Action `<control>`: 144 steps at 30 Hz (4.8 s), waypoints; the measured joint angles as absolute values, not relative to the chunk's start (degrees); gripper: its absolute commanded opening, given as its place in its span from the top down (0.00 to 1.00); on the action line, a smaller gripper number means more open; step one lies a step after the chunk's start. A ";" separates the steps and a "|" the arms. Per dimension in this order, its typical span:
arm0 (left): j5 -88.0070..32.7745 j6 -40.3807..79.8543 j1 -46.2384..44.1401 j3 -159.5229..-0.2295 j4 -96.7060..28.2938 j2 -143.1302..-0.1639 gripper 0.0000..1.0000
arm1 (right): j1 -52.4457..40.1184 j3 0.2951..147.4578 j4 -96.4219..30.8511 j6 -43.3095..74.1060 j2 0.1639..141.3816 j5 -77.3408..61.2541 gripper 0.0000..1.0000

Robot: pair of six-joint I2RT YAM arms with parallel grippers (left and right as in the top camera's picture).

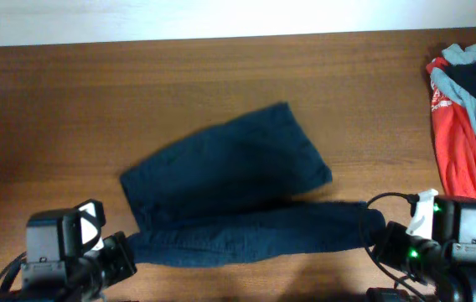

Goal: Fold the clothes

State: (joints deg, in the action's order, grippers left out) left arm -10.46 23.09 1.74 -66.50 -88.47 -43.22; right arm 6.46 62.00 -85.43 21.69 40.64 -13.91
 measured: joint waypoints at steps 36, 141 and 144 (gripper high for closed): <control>7.40 23.03 1.76 -68.58 -67.02 -85.56 0.50 | 0.08 63.96 -39.35 16.56 90.72 -22.33 0.41; -8.56 4.56 -10.09 -73.80 -43.94 -104.31 0.66 | -4.89 59.55 -39.88 24.82 88.44 -15.31 0.82; -8.67 2.44 -10.83 -73.82 -41.87 -108.97 0.83 | -8.80 59.00 -40.60 23.75 92.23 -15.31 0.83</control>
State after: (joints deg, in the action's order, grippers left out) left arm -8.67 2.44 -10.83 -73.82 -41.87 -108.97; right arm -8.80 59.00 -40.60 23.75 92.23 -15.31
